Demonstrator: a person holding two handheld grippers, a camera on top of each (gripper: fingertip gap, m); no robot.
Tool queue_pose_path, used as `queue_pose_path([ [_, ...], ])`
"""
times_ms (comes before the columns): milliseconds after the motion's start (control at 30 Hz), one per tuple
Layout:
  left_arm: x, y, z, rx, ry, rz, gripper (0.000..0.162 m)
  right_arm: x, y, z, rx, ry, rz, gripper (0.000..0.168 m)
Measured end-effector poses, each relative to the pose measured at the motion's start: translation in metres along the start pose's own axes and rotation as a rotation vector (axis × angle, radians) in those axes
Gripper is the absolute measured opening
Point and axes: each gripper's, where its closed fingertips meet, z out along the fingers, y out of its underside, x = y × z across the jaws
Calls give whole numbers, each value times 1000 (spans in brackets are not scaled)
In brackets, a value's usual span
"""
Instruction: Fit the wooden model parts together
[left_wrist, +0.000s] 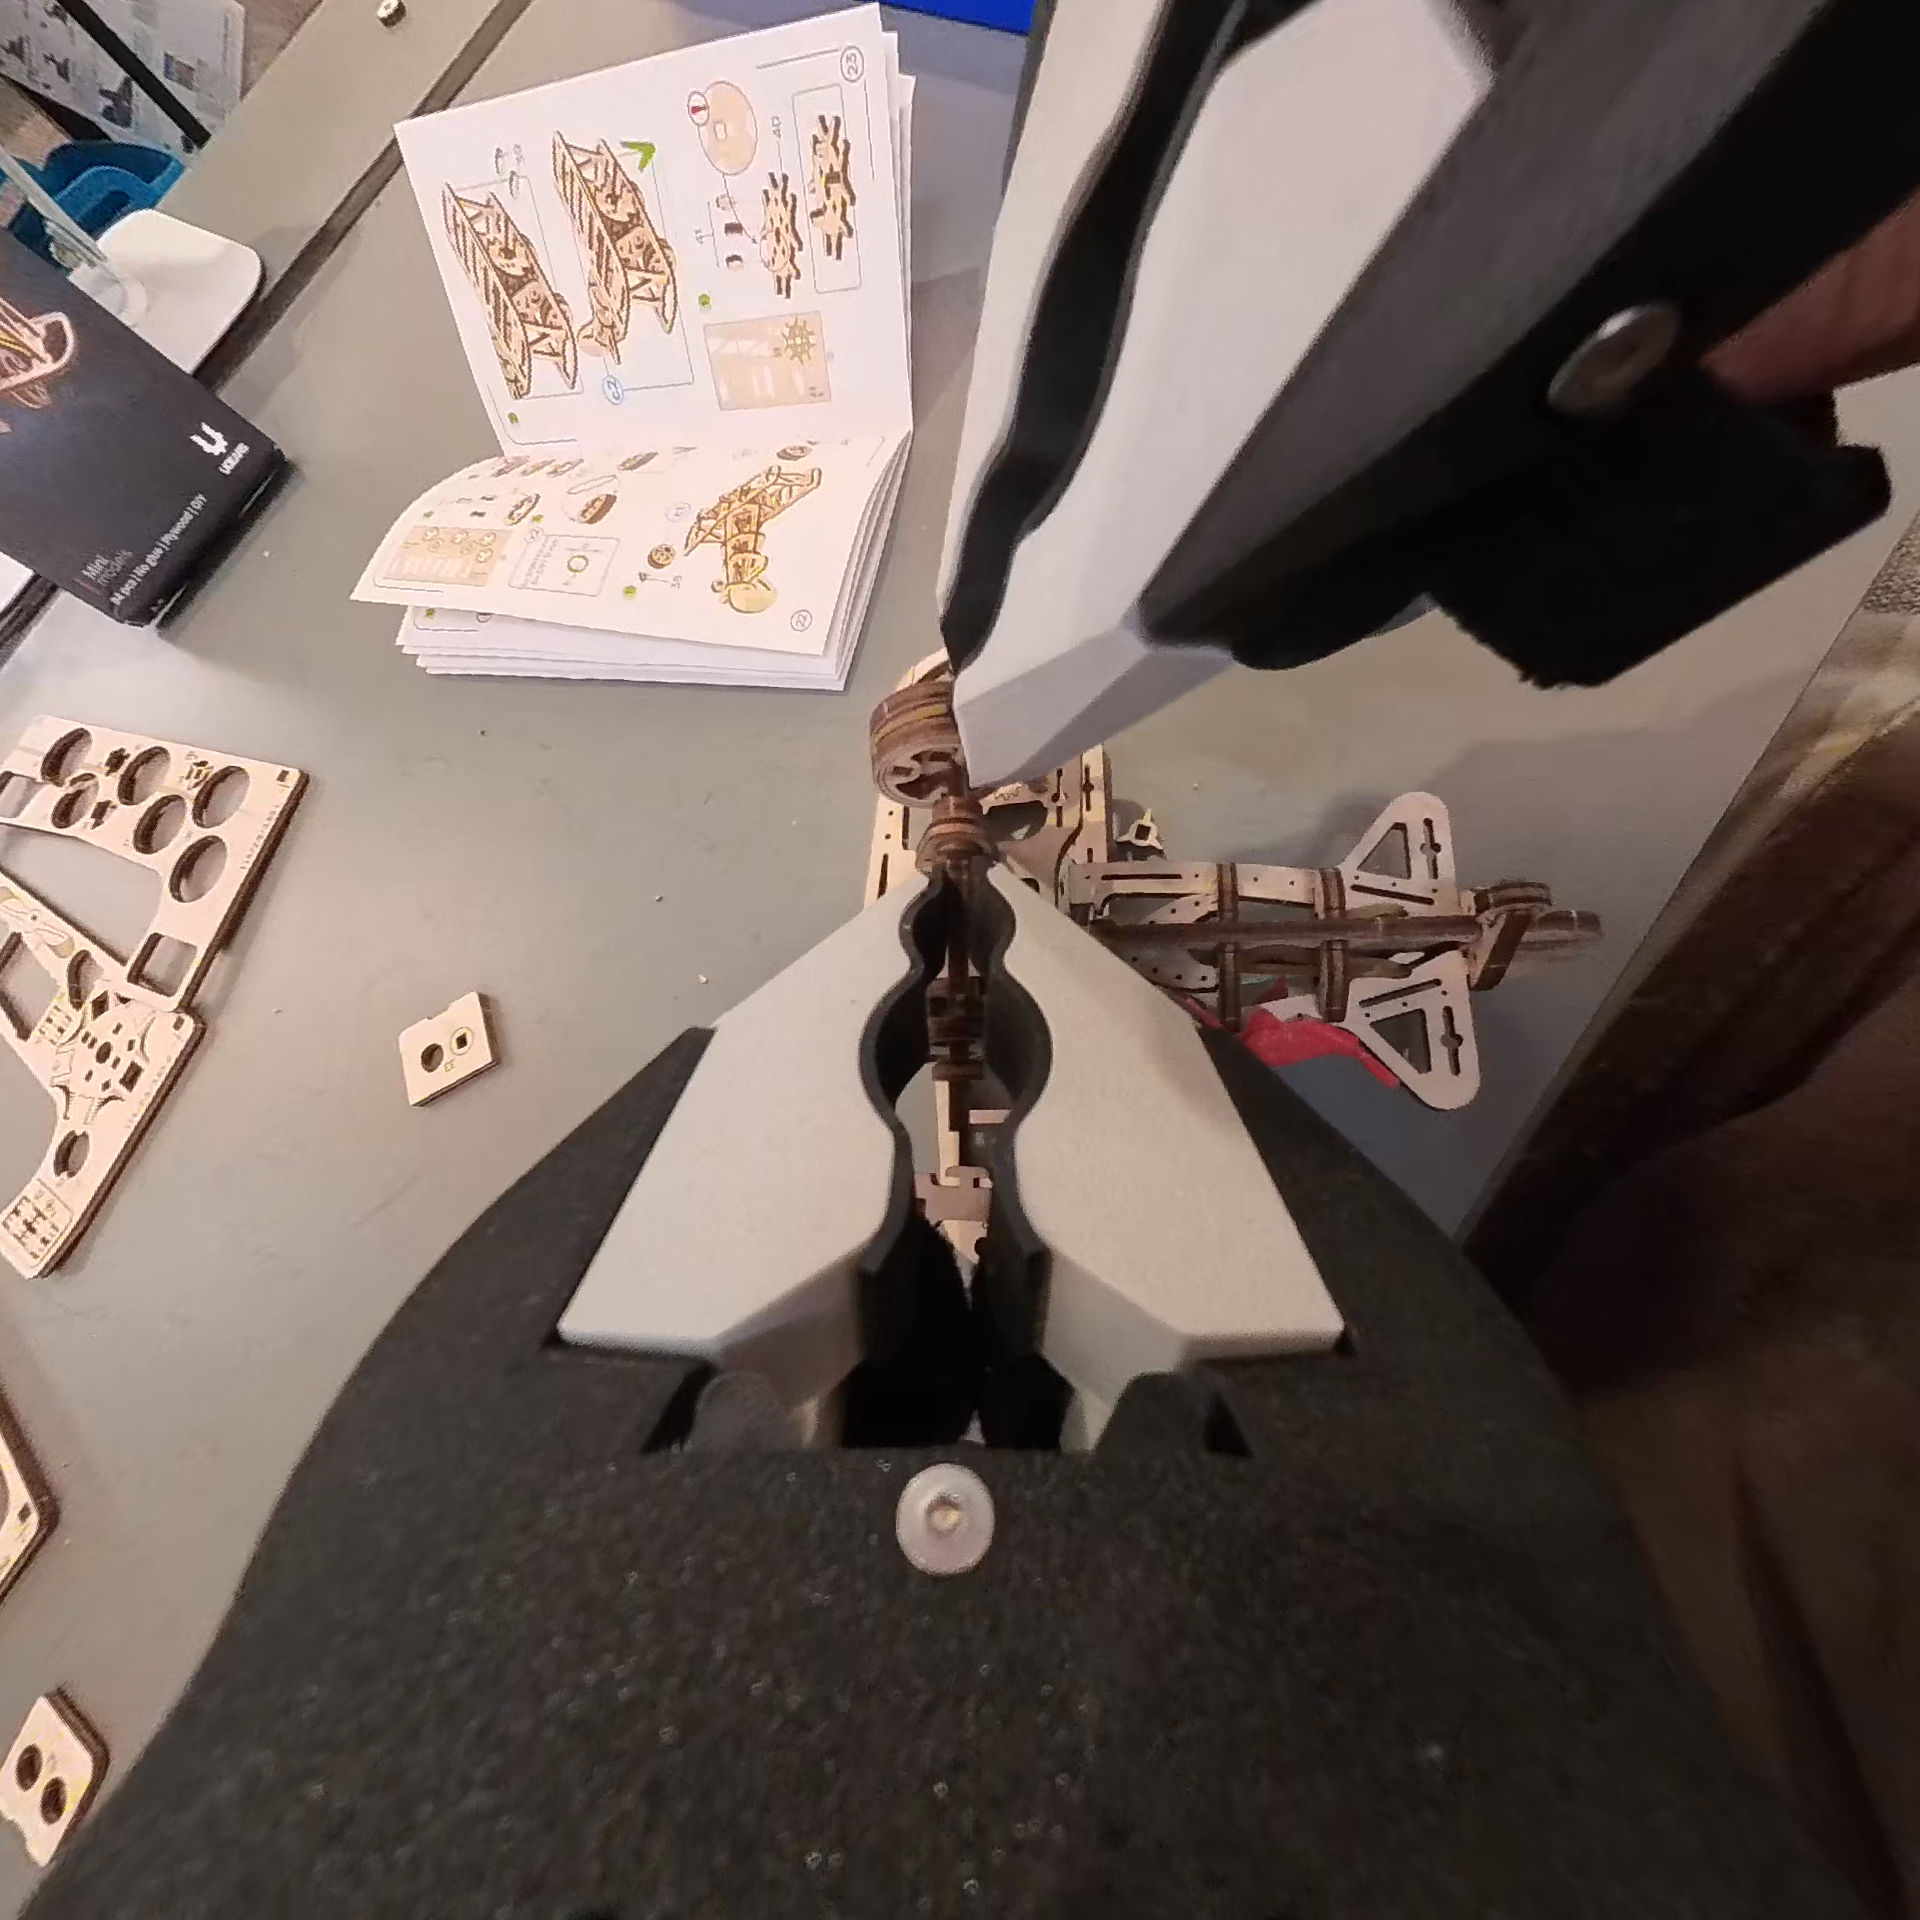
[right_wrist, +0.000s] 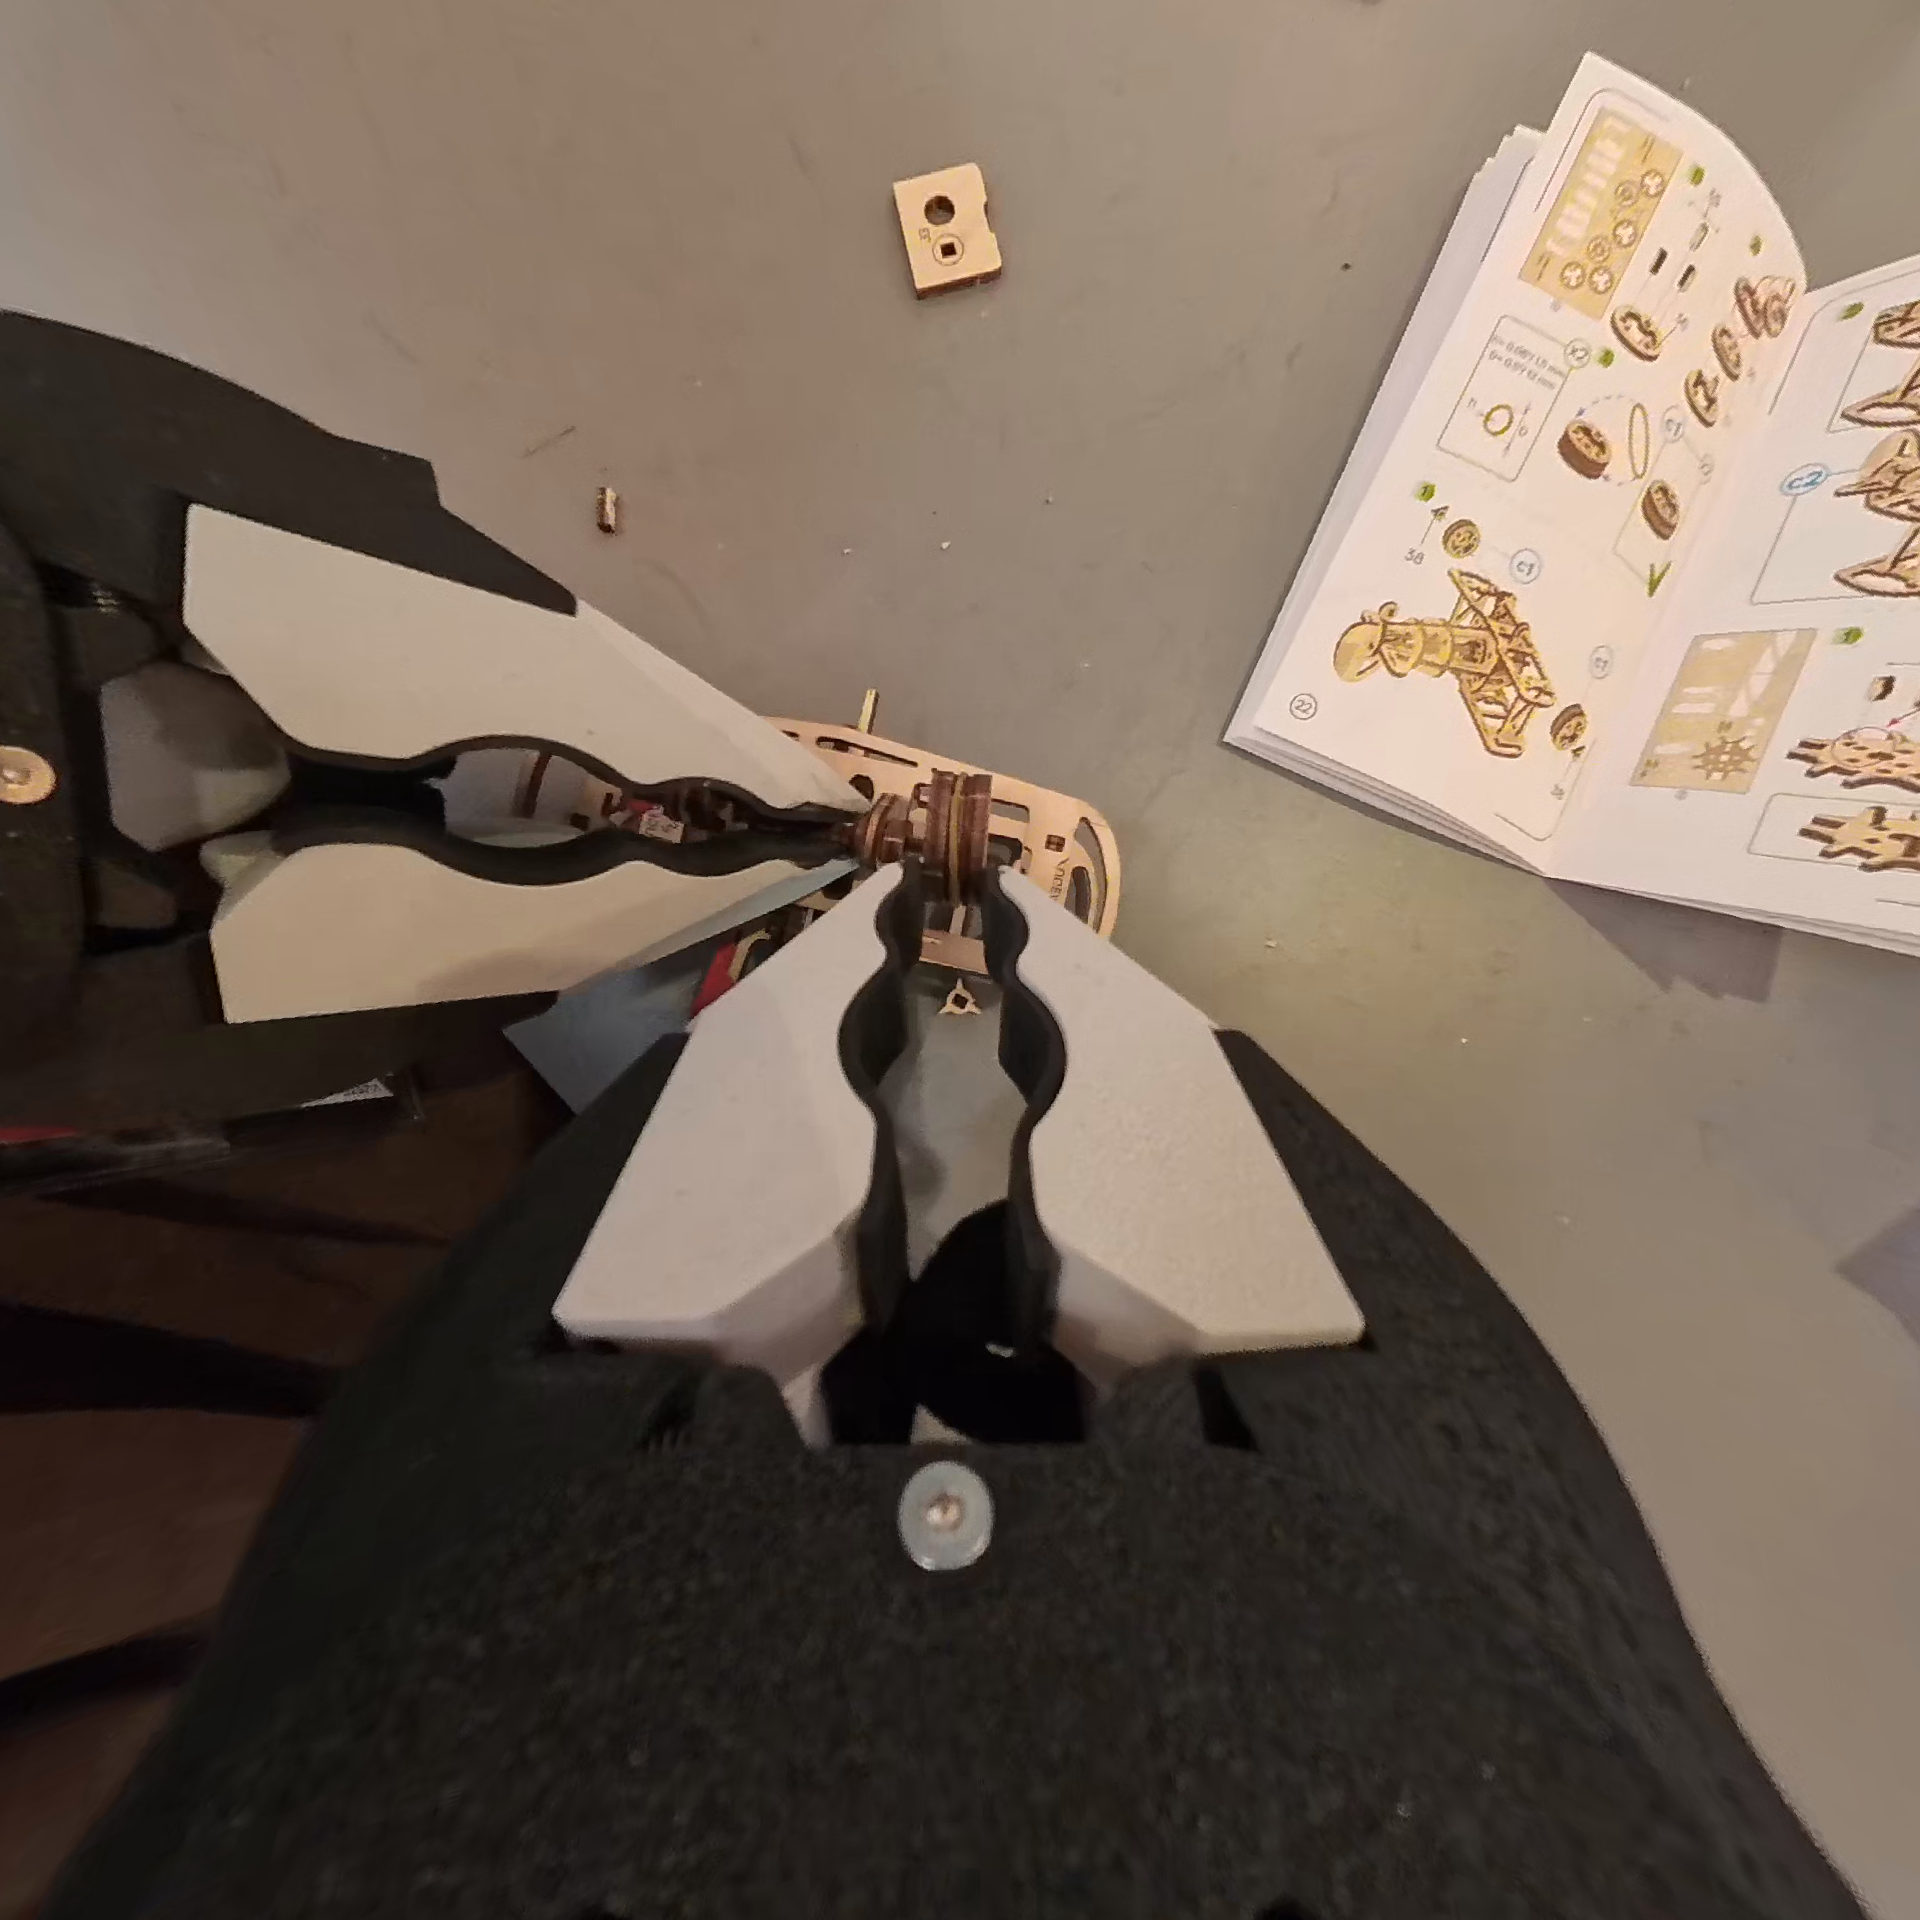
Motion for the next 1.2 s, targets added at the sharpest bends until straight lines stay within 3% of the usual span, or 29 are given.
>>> queue_pose_path([
  [567,2,0,0,2,30,-32,0,-2,5,0,-31,-4,-44,10],
  [767,3,0,1,-23,-33,72,0,-3,7,-1,-128,-52,-47,10],
  [1100,3,1,0,-12,35,-36,0,-4,5,1,-98,-65,-56,10],
  [1200,2,1,1,-28,-26,63,0,-5,5,0,-117,-79,-49,10],
])
